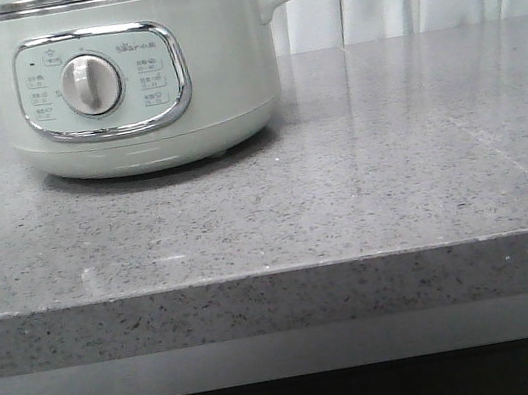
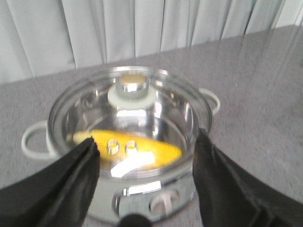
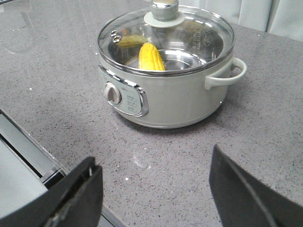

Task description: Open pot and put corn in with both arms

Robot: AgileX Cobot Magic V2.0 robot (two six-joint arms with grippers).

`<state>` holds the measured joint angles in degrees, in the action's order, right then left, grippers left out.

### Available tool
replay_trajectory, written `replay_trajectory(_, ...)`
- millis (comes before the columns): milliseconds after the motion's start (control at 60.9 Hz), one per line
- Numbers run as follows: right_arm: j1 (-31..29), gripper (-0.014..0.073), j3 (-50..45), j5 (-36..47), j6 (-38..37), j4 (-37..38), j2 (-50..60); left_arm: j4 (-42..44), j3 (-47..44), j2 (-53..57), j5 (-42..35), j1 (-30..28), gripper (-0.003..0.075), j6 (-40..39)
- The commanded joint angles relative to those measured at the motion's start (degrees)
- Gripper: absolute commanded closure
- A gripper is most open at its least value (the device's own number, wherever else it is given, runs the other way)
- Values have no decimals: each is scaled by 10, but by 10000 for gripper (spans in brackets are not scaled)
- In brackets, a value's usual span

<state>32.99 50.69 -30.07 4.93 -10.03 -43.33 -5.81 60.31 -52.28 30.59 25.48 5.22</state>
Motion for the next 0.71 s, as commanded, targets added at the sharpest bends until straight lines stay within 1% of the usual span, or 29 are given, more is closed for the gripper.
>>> replay_trajectory(0,-2,95,13,48,5,-4,2,-3,-38,55,-42,3,291,0)
replay_trajectory(115,-2,95,13,47,5,-4,2,-4,-106,123,-47,3,291,0)
replay_trajectory(263,-2,95,13,48,5,-4,2,-5,-163,180,-51,3,292,0)
replay_trajectory(411,-2,97,13,45,5,-4,2,-5,-186,205,-58,3,294,0)
replay_trajectory(460,-2,118,13,45,5,-4,2,-5,-186,205,-60,3,311,0)
replay_trajectory(542,-2,221,13,45,5,-4,2,-5,-186,205,-65,3,388,0)
replay_trajectory(641,-2,404,13,43,5,-4,2,-5,-186,205,-69,3,501,0)
replay_trajectory(690,-2,492,13,43,5,-4,2,-5,-186,205,-69,3,573,0)
